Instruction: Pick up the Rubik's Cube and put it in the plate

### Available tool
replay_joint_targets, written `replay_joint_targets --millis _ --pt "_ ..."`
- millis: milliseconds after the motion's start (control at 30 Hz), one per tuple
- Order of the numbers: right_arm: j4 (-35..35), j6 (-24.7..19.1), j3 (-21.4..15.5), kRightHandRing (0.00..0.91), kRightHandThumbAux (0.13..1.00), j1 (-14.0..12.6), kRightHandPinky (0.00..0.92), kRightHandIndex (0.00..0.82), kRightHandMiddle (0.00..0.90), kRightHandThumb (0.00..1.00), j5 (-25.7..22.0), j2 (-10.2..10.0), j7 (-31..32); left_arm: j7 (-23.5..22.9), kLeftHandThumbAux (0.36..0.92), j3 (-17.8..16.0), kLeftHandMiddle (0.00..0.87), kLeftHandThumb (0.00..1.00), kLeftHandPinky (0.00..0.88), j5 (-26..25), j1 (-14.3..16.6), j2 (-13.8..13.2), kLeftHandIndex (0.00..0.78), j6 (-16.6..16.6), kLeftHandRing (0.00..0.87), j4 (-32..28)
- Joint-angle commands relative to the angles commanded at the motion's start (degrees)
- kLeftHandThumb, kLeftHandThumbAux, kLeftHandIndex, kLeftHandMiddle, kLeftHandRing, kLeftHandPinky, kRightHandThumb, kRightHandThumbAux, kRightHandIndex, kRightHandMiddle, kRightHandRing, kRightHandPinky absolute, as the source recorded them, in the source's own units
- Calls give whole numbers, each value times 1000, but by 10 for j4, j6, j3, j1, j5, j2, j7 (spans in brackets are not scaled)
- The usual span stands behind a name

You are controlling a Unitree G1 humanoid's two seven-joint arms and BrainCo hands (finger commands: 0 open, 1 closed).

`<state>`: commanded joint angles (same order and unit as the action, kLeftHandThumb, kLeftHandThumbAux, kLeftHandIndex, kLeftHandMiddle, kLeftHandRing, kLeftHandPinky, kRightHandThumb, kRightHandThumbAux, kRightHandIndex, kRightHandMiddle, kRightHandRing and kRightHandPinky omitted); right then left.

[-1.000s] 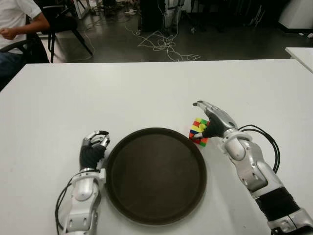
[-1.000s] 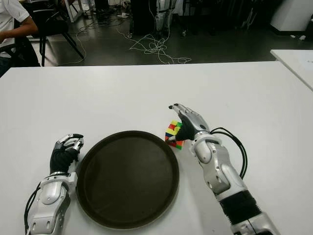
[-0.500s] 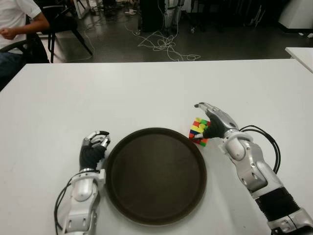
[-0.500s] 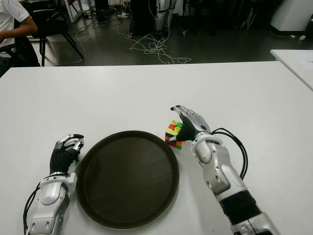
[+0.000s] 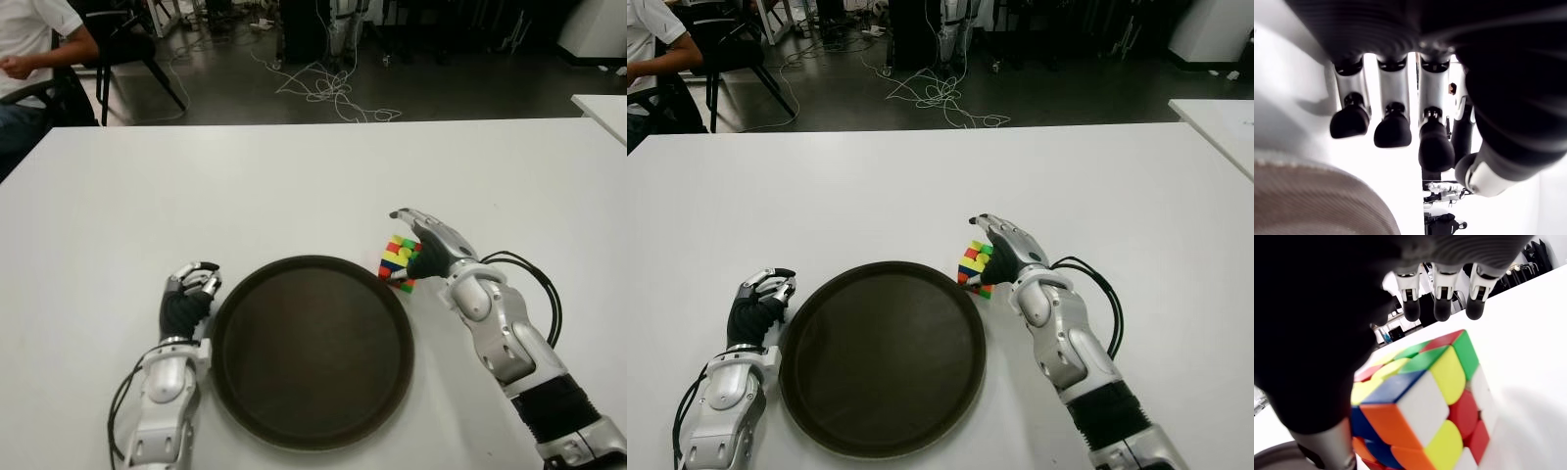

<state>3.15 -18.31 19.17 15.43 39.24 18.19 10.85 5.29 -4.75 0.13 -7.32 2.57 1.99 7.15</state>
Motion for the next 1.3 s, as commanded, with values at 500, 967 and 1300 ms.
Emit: replay_joint_targets --millis 500,967,1300 --pt "-17 -14 -4 58 843 -12 48 12 60 0 0 8 0 0 704 2 800 710 797 -2 -2 0 444 3 811 -5" --pt "-11 0 -10 64 823 -12 54 36 69 0 -7 6 -14 0 704 0 802 710 811 -5 -3 2 444 -4 817 -5" --pt "-11 -3 -7 66 828 -6 50 28 69 0 -3 13 0 -4 705 2 802 709 801 -5 -2 1 444 -10 813 -2"
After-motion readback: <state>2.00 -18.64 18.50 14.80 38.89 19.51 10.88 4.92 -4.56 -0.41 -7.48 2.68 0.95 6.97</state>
